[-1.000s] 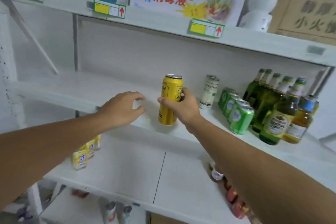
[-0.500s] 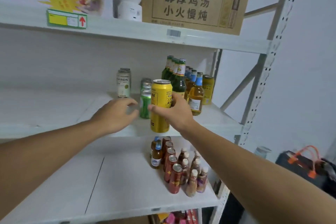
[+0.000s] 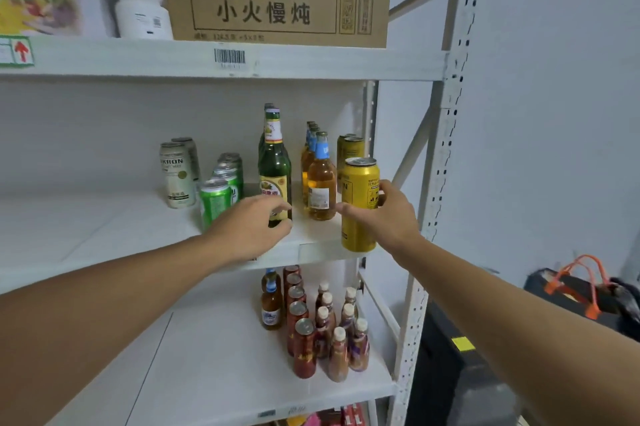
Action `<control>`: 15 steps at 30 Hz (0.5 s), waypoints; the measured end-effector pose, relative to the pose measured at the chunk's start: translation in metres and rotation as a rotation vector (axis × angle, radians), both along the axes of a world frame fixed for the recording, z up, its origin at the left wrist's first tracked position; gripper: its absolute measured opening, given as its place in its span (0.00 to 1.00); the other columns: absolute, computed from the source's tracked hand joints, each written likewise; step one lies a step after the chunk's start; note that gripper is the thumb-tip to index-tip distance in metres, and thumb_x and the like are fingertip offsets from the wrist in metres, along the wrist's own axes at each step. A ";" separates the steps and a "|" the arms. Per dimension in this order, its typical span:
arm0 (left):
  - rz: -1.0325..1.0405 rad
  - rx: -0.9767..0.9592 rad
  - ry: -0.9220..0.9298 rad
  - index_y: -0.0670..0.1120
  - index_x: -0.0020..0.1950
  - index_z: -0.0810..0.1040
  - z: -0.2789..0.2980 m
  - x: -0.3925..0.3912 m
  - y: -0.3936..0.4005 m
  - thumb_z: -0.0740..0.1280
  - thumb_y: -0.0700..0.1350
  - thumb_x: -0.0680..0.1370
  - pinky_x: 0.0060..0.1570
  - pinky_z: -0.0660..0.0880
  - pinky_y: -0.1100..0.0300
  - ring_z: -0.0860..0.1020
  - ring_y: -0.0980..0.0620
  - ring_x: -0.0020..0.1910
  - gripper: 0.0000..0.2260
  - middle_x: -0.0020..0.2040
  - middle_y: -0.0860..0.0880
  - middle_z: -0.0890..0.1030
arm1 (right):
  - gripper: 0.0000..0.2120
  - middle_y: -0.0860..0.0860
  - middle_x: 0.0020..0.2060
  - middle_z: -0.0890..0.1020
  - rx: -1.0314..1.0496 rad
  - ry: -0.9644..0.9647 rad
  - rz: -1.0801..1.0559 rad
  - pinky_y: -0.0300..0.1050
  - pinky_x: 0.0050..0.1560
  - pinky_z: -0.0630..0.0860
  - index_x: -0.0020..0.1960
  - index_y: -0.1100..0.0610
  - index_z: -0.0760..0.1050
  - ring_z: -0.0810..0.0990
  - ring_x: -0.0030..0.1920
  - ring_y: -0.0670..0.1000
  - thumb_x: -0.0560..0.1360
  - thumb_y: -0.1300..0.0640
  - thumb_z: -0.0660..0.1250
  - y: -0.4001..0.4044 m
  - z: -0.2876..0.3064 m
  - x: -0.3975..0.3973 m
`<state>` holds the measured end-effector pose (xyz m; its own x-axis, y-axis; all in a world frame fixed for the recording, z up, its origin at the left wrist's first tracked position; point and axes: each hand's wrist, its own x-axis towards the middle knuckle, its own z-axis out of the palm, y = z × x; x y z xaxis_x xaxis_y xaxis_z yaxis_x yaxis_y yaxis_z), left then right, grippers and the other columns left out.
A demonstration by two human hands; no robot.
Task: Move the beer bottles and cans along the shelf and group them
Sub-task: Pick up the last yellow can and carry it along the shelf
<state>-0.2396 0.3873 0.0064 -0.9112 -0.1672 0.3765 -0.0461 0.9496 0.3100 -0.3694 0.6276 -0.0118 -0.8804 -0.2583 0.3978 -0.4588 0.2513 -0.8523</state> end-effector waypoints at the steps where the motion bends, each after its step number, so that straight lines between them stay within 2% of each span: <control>1: -0.015 -0.007 -0.002 0.58 0.74 0.79 -0.001 -0.005 0.001 0.67 0.59 0.84 0.64 0.81 0.48 0.80 0.53 0.67 0.19 0.72 0.55 0.81 | 0.38 0.43 0.53 0.85 -0.012 -0.008 -0.015 0.57 0.61 0.84 0.66 0.46 0.76 0.84 0.55 0.49 0.62 0.33 0.84 0.002 0.001 -0.005; 4: -0.065 -0.018 0.017 0.58 0.75 0.78 -0.005 -0.013 0.011 0.67 0.58 0.84 0.65 0.81 0.48 0.80 0.54 0.67 0.19 0.71 0.57 0.81 | 0.45 0.46 0.56 0.86 -0.046 -0.029 -0.060 0.60 0.61 0.84 0.68 0.46 0.77 0.85 0.57 0.52 0.55 0.29 0.81 0.006 0.002 -0.013; 9: -0.202 0.010 0.051 0.58 0.74 0.79 -0.008 -0.041 0.019 0.68 0.57 0.84 0.66 0.80 0.48 0.79 0.58 0.66 0.18 0.69 0.60 0.81 | 0.32 0.46 0.53 0.86 -0.073 -0.085 -0.164 0.53 0.57 0.84 0.64 0.47 0.78 0.85 0.55 0.49 0.66 0.42 0.86 0.011 0.005 -0.032; 12: -0.260 0.067 0.073 0.56 0.72 0.81 -0.016 -0.057 0.021 0.69 0.56 0.84 0.65 0.80 0.51 0.80 0.60 0.63 0.16 0.66 0.60 0.82 | 0.32 0.46 0.53 0.85 -0.067 -0.082 -0.192 0.49 0.53 0.82 0.66 0.49 0.77 0.85 0.55 0.49 0.67 0.44 0.86 0.009 0.006 -0.044; 15: -0.263 0.091 0.079 0.55 0.73 0.80 -0.026 -0.067 0.023 0.69 0.55 0.85 0.67 0.78 0.55 0.79 0.61 0.65 0.17 0.69 0.60 0.82 | 0.31 0.44 0.52 0.84 -0.071 -0.076 -0.186 0.43 0.48 0.80 0.66 0.49 0.77 0.83 0.53 0.44 0.68 0.44 0.86 0.006 0.004 -0.061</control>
<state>-0.3061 0.4099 -0.0199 -0.8963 0.0346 0.4420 0.2256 0.8938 0.3875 -0.4300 0.6337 -0.0074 -0.9383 -0.0623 0.3401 -0.3441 0.2635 -0.9012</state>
